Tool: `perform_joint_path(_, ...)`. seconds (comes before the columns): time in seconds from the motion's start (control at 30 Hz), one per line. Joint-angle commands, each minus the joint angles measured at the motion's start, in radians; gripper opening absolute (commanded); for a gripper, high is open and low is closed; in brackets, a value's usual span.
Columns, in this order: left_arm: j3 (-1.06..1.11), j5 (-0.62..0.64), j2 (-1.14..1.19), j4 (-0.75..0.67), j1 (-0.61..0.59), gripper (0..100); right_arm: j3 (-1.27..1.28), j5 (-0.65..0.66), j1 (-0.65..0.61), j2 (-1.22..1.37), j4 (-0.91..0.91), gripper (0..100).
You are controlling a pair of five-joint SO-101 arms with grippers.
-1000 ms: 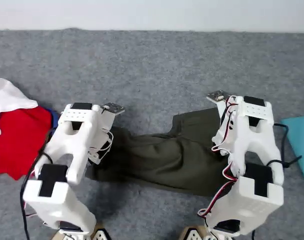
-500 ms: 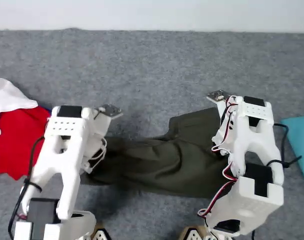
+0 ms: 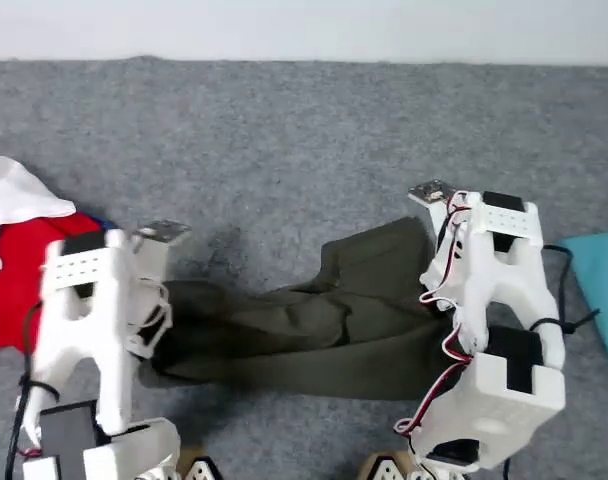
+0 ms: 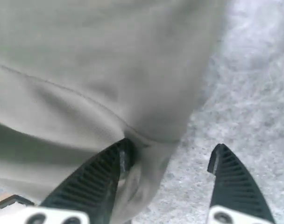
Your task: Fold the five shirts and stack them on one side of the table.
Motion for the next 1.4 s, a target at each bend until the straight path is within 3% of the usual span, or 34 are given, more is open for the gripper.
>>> perform_joint_path(0.0, -0.099, 0.037, -0.017, -0.006, -0.123, 20, -0.081, 0.009, -0.030, -0.062, 0.033, 28.4)
perform_joint_path(0.37, -0.252, -0.005, -0.018, 0.126, -0.129, 20, -0.269, 0.002, -0.206, -0.042, 0.051, 28.8)
perform_joint_path(0.57, -0.289, -0.006, -0.018, 0.126, -0.218, 20, -0.376, 0.009, -0.223, 0.130, -0.008, 45.2)
perform_joint_path(0.7, -0.288, -0.006, -0.018, 0.126, -0.284, 20, -0.548, 0.011, -0.219, 0.300, 0.035, 44.7)
perform_joint_path(0.9, -0.286, -0.002, -0.017, 0.126, -0.310, 20, -0.818, 0.011, -0.249, 0.515, 0.125, 35.1)
perform_joint_path(1.17, -0.285, 0.000, -0.017, 0.126, -0.308, 14, -0.957, 0.011, -0.252, 0.685, 0.148, 0.6)
perform_joint_path(1.37, -0.285, 0.000, -0.015, 0.126, -0.308, 13, -1.003, 0.052, -0.194, 0.664, 0.150, 0.9)
